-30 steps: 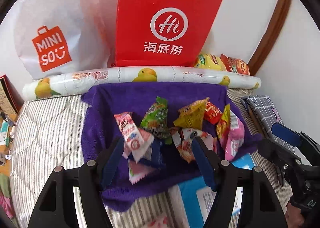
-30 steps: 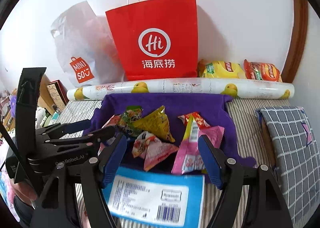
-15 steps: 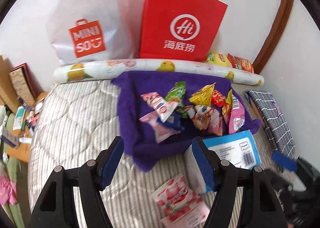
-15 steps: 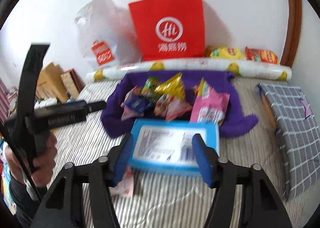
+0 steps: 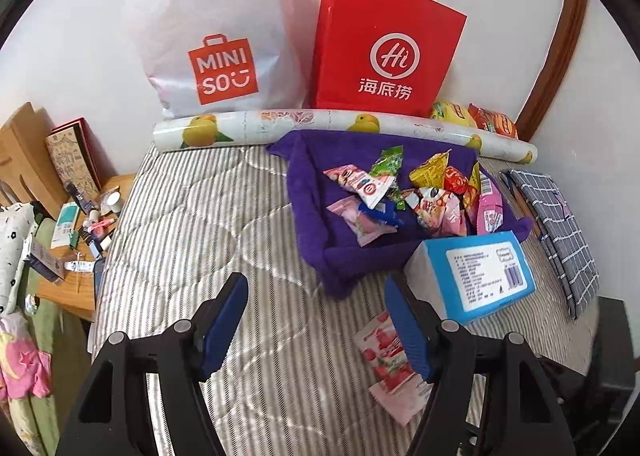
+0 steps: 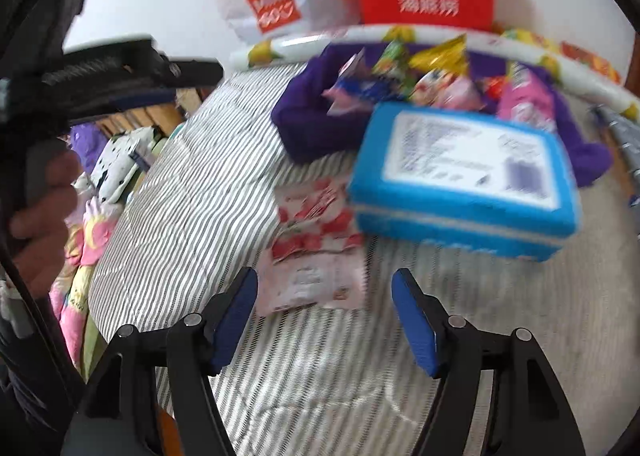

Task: Organize snacks
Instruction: 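Lower the right tool onto the pink wrapped candy and close it, then close the left tool on the pink fruit-heart bag while the right tool holds the pink candy, then lift the pink candy and pink fruit-heart bag off the mattress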

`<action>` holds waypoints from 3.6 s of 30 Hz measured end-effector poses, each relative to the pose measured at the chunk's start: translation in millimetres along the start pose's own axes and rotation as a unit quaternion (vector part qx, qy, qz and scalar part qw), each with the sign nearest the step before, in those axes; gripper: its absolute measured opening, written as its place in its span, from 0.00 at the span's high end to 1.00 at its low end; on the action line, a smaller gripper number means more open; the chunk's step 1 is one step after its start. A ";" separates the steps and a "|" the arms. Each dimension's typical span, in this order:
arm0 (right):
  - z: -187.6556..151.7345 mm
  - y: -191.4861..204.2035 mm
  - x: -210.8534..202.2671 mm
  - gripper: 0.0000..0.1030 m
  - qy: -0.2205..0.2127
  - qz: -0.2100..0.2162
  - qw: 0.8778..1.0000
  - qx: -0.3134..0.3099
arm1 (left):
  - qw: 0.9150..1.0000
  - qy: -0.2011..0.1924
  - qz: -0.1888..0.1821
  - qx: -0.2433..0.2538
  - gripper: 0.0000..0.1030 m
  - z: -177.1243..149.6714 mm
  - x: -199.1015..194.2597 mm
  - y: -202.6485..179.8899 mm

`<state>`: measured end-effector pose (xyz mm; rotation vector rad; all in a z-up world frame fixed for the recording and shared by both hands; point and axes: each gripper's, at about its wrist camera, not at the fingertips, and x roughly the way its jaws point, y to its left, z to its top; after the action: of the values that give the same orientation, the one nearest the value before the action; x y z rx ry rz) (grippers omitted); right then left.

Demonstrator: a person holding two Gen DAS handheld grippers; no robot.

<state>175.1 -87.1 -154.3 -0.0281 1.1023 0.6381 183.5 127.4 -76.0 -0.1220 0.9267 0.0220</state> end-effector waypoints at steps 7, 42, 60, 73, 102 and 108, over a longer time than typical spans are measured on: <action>-3.5 16.1 31.0 0.25 0.016 -0.001 1.000 -0.020 | 1.000 0.017 -0.009 -0.017 0.33 -18.2 8.2 15.3; -45.3 -12.8 3.6 0.34 -0.027 -0.047 0.998 -0.015 | 0.996 0.070 -0.046 -0.010 0.33 -66.5 50.6 -11.2; -69.4 -102.9 -39.0 0.34 -0.055 -0.070 0.993 0.079 | 0.995 0.071 -0.063 -0.011 0.33 -61.0 88.6 -67.4; -73.2 -106.2 -33.8 0.34 -0.052 -0.070 0.993 0.085 | 0.997 0.067 -0.010 0.042 0.35 -75.1 72.2 -56.6; -82.2 -96.2 -26.4 0.33 -0.069 -0.136 0.988 0.035 | 0.999 -0.002 0.022 0.046 0.47 -100.2 60.7 -65.1; -86.0 -97.5 -26.5 0.33 -0.089 -0.137 0.986 0.032 | 0.999 -0.003 0.023 0.045 0.47 -100.9 61.0 -65.1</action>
<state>144.9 -207.7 -200.4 -0.0657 0.9252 0.3504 144.4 49.2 -178.5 -0.0176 0.9226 0.0225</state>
